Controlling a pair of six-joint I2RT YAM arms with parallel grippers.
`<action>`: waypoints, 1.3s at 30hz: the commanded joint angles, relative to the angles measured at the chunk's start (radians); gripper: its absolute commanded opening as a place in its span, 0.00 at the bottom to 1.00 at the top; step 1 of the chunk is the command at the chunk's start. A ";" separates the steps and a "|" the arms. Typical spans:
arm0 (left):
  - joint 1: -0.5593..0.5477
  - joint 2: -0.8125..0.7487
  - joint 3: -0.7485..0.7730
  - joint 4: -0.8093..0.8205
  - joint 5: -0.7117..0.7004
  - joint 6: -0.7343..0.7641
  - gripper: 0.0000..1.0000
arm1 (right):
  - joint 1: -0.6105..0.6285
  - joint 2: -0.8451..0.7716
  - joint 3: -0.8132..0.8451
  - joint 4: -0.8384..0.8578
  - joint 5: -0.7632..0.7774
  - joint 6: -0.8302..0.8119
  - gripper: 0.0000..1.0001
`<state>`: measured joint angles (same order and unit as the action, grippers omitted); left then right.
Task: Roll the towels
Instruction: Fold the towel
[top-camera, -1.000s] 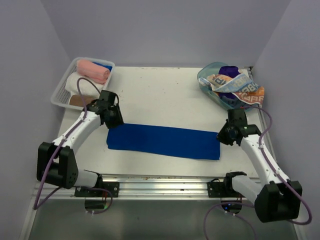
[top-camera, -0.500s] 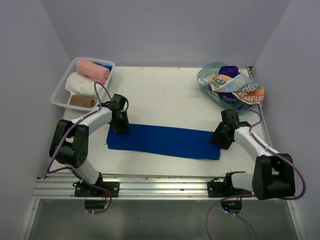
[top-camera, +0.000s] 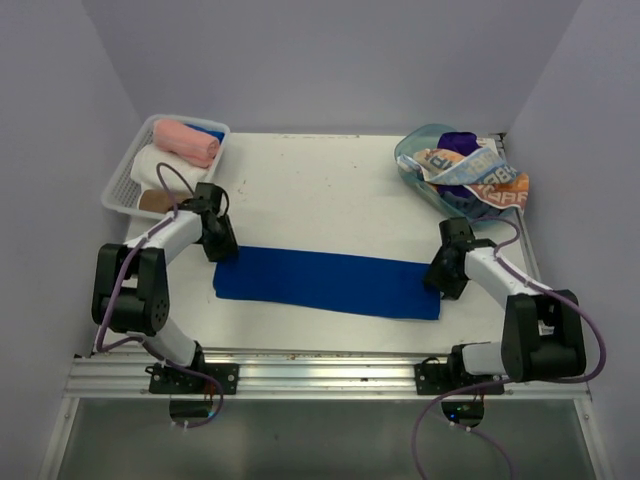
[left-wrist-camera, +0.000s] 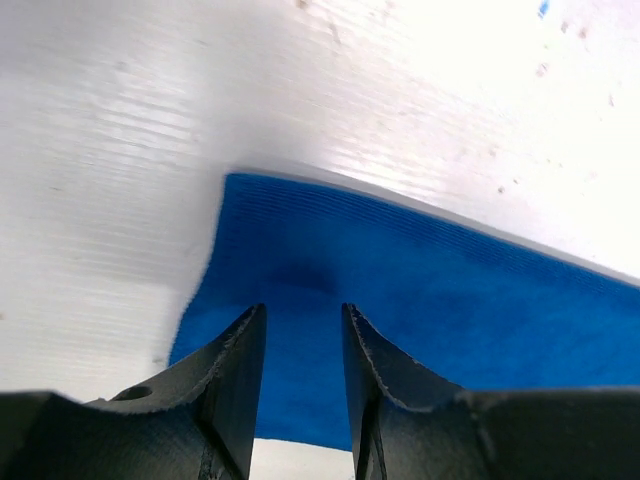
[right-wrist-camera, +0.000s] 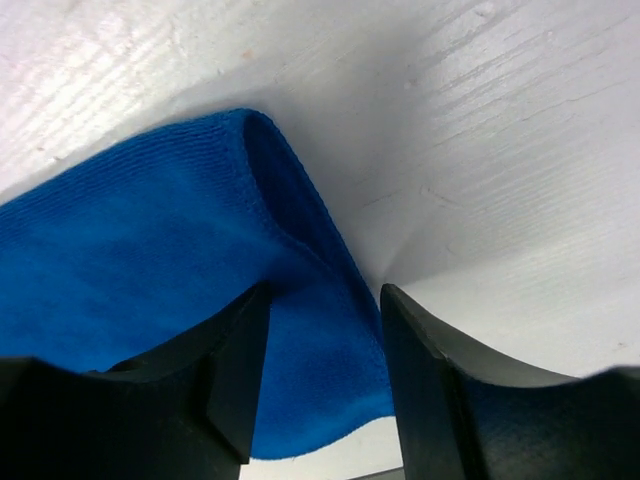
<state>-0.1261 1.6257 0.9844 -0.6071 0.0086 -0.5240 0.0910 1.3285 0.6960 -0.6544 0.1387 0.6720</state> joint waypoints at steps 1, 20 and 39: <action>0.034 -0.033 -0.001 0.021 0.027 0.041 0.40 | -0.004 0.038 -0.027 0.056 -0.019 -0.006 0.51; -0.072 -0.020 -0.135 0.131 0.142 -0.011 0.39 | -0.008 -0.234 0.094 -0.180 0.228 -0.011 0.00; -0.244 -0.122 0.050 -0.034 0.134 0.008 0.40 | 0.192 -0.236 0.546 -0.336 0.277 -0.095 0.00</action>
<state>-0.4042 1.5799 0.9787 -0.5690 0.1677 -0.5629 0.1925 1.0691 1.1805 -0.9665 0.3981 0.5678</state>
